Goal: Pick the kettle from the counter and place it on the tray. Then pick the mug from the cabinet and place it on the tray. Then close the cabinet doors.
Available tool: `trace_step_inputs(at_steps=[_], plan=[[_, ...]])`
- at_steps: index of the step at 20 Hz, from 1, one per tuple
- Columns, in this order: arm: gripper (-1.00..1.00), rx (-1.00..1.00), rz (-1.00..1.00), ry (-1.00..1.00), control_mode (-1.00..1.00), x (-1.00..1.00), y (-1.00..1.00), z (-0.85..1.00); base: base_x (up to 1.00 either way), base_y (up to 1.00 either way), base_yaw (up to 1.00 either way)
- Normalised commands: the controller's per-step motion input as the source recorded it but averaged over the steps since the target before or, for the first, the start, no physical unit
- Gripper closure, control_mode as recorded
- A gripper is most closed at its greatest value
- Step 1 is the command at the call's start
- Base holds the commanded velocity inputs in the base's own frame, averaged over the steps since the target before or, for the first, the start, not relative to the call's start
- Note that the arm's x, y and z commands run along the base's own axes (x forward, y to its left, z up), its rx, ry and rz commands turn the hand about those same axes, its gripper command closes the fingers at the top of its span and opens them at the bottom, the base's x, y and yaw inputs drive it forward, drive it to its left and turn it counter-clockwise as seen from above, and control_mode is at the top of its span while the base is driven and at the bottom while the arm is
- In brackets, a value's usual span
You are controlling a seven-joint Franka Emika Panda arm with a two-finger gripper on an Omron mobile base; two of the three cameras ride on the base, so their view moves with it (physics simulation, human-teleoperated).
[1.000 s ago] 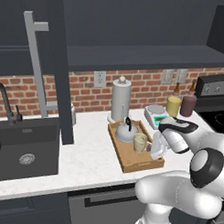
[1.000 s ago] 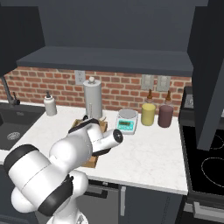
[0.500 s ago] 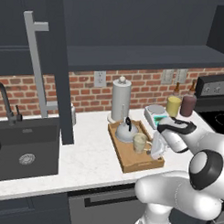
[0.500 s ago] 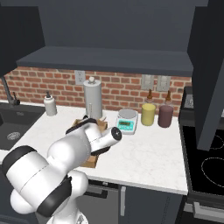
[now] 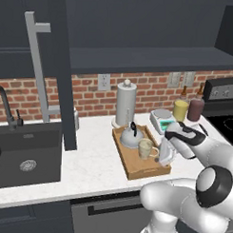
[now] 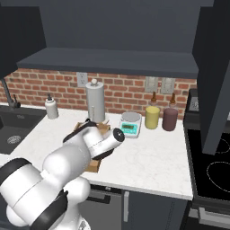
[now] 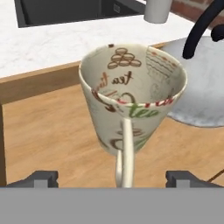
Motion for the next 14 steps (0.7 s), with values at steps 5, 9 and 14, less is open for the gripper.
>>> trace_step_inputs(at_steps=[5,9,14], plan=[[-1.0,-0.03,0.0,0.0,-1.0,-0.19,-0.11,0.07,0.0,0.0,0.0],[-1.0,0.02,0.0,-0.03,-1.0,-0.39,-0.08,0.37,0.0,0.0,0.0],[-1.0,0.04,0.0,-0.09,-1.0,-0.35,0.0,0.49,0.0,0.0,0.0]])
